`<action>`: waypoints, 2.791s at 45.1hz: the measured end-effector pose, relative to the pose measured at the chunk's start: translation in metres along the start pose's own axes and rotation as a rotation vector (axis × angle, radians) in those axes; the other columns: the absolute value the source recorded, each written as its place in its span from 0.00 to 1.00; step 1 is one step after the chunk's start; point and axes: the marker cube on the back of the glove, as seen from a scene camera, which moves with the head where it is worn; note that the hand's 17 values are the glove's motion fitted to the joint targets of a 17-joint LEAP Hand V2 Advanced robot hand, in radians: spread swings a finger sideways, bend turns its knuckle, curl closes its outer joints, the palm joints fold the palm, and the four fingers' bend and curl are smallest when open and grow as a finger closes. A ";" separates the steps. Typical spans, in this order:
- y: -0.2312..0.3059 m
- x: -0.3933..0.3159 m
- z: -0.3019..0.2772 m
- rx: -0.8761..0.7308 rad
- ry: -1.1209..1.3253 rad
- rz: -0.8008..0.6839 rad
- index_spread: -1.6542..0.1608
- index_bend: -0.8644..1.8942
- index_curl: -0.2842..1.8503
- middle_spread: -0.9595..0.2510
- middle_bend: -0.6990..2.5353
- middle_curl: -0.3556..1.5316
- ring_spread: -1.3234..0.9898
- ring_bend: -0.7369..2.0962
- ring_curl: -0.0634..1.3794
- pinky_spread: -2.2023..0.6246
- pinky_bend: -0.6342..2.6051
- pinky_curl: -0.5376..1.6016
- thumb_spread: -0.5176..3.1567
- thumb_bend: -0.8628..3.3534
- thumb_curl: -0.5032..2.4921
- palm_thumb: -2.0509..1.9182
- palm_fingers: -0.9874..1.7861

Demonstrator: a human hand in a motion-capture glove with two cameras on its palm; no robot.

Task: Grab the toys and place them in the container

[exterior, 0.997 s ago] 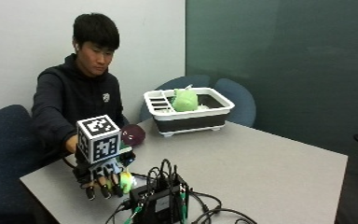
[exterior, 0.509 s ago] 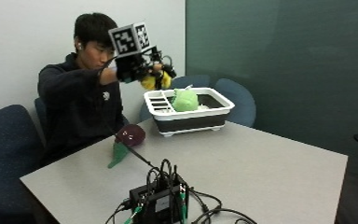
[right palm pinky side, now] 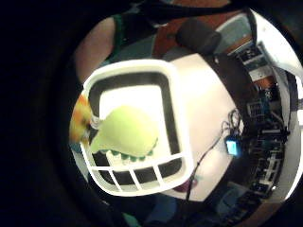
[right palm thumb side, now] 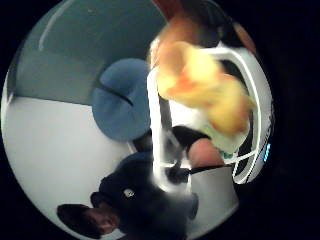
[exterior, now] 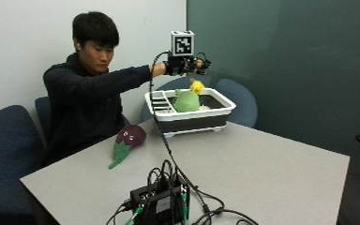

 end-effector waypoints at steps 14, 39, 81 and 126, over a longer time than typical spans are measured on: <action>0.097 0.112 -0.023 -0.052 -0.153 -0.048 0.80 0.42 0.35 0.78 0.27 0.35 0.57 0.32 0.13 0.79 0.42 0.43 0.45 0.20 0.31 0.56 0.28; 0.253 0.224 0.175 -0.212 -0.108 -0.023 0.80 0.33 0.25 0.79 0.28 0.35 0.58 0.40 0.19 0.79 0.44 0.43 0.45 0.20 0.29 0.57 0.38; 0.065 -0.028 -0.021 0.397 -0.255 -0.181 0.78 0.49 0.29 0.65 0.52 0.54 0.43 0.72 0.43 0.64 0.51 0.49 0.25 0.22 0.44 0.68 0.73; 0.279 0.252 0.038 0.572 -0.375 0.391 0.85 0.46 0.34 0.82 0.30 0.42 0.56 0.48 0.23 0.78 0.44 0.41 0.51 0.20 0.32 0.57 0.38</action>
